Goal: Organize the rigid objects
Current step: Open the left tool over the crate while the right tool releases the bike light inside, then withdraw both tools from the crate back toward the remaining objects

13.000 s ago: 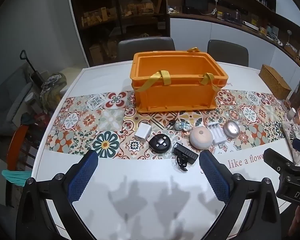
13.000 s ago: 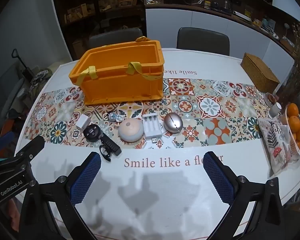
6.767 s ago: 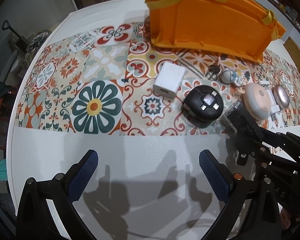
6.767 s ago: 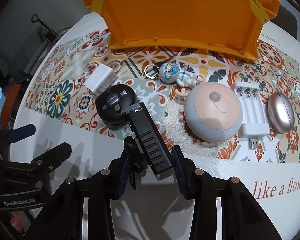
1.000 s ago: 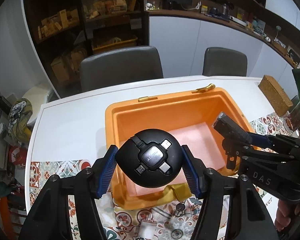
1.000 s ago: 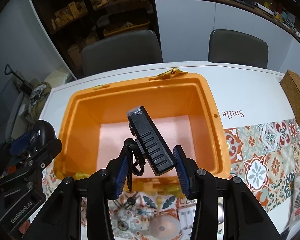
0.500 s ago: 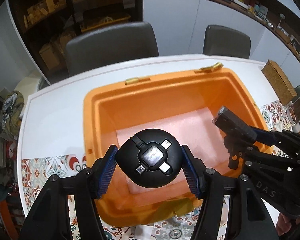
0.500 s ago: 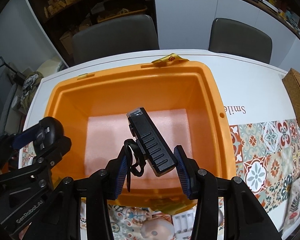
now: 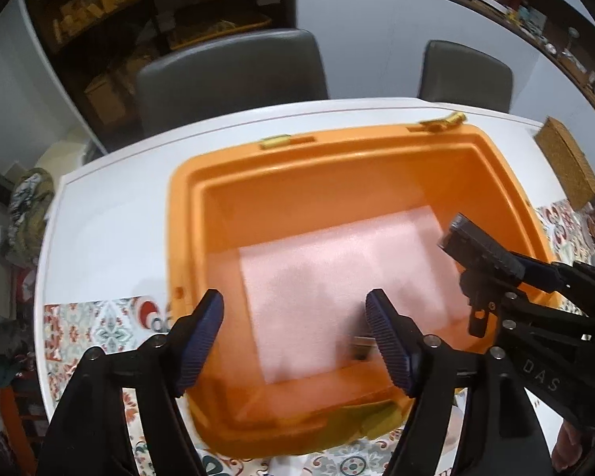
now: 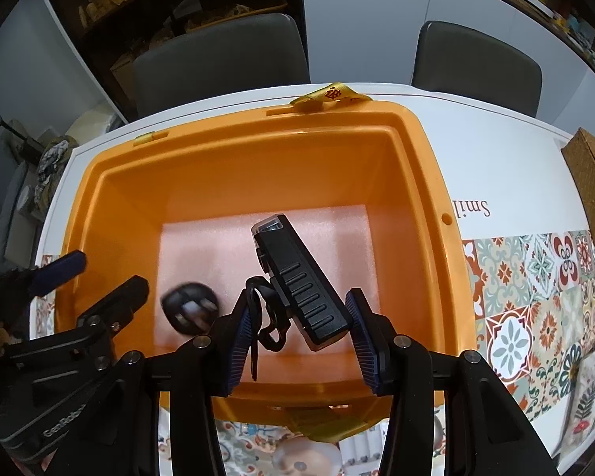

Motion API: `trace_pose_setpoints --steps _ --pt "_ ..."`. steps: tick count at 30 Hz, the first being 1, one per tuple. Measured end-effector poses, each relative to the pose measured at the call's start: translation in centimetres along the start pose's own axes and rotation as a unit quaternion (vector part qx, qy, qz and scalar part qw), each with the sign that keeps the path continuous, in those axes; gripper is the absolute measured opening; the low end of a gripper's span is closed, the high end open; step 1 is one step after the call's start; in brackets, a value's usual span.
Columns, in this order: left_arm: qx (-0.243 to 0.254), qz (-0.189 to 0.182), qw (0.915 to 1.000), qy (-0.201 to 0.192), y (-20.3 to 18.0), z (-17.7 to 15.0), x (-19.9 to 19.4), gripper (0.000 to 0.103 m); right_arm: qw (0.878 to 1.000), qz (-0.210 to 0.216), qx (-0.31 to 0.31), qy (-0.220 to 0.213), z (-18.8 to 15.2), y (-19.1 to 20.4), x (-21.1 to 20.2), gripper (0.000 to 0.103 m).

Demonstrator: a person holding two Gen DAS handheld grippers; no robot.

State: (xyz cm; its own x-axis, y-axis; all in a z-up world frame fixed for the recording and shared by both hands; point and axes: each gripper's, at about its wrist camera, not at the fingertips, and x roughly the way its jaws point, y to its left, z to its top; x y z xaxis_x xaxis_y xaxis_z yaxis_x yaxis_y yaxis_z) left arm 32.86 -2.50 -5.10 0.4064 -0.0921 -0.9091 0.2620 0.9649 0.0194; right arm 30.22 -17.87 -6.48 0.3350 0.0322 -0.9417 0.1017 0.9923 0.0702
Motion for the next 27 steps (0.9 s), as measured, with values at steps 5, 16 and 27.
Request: trace_pose_setpoints --steps 5,16,27 --pt "-0.009 0.032 0.9994 -0.012 0.9 0.0 -0.9 0.084 1.0 -0.008 -0.006 -0.003 -0.1 0.3 -0.3 0.053" --pt "-0.018 0.041 0.9988 -0.02 1.7 -1.7 -3.1 0.086 0.999 -0.023 -0.01 -0.032 -0.9 1.0 -2.5 0.068" --pt "-0.033 0.033 0.998 -0.043 2.2 -4.1 -6.4 0.088 0.997 -0.008 0.004 -0.081 -4.0 0.6 -6.7 0.068"
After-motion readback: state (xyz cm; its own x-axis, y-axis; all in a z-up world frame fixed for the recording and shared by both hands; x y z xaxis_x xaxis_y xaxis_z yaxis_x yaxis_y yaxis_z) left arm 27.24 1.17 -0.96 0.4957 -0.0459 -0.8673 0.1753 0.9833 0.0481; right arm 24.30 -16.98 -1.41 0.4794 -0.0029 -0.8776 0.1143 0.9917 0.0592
